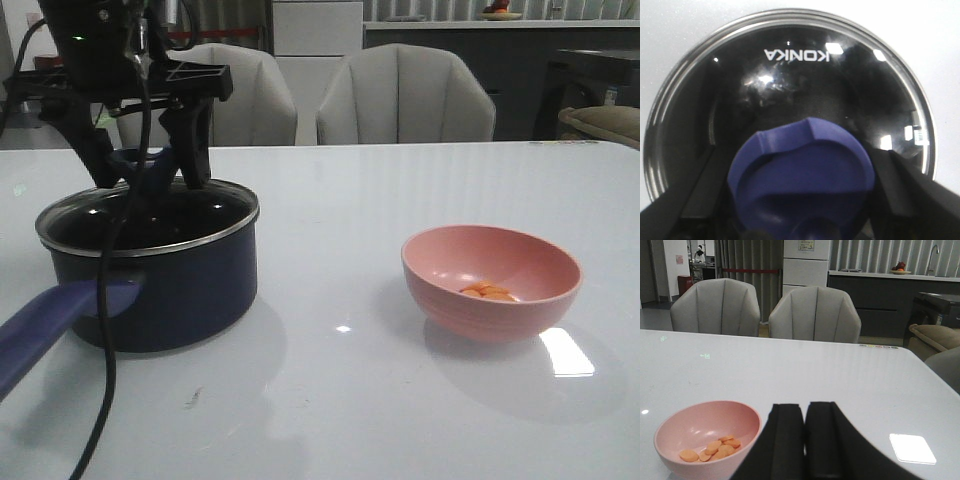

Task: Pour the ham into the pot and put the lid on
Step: 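Lower the left gripper onto the purple lid knob and grasp it, then lift the glass lid off the saucepan with the left gripper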

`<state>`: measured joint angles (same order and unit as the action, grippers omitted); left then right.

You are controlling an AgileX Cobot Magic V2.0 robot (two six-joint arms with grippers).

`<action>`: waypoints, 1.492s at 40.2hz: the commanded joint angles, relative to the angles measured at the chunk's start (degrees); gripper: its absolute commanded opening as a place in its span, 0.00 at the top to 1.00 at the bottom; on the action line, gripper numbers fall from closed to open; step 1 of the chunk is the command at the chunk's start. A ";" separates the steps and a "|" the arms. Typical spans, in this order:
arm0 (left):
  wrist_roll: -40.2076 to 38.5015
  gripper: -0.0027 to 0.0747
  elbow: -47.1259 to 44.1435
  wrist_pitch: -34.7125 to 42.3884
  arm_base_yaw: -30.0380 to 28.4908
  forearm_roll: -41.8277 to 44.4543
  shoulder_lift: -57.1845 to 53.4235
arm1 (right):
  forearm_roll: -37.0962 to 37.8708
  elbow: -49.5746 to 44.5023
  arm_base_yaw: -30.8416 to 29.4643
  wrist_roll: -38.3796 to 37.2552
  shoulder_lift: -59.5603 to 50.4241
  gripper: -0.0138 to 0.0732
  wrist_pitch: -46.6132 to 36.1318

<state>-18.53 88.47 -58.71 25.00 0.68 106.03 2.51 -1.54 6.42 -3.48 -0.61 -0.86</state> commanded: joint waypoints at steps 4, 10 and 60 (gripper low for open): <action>-0.73 0.59 1.79 2.02 0.47 0.05 -2.87 | 0.64 0.28 -0.32 0.12 -1.14 0.67 -4.42; -0.73 0.59 1.79 2.41 0.47 0.05 -3.14 | 0.64 0.28 -0.32 0.12 -1.14 0.67 -4.42; 23.06 0.59 -23.03 15.66 -34.76 -10.94 -20.67 | 0.64 0.28 -0.32 0.12 -1.14 0.67 -4.42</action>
<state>1.15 66.07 -49.13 -7.05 -5.33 87.94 2.51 -1.54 6.42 -3.48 -0.61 -0.86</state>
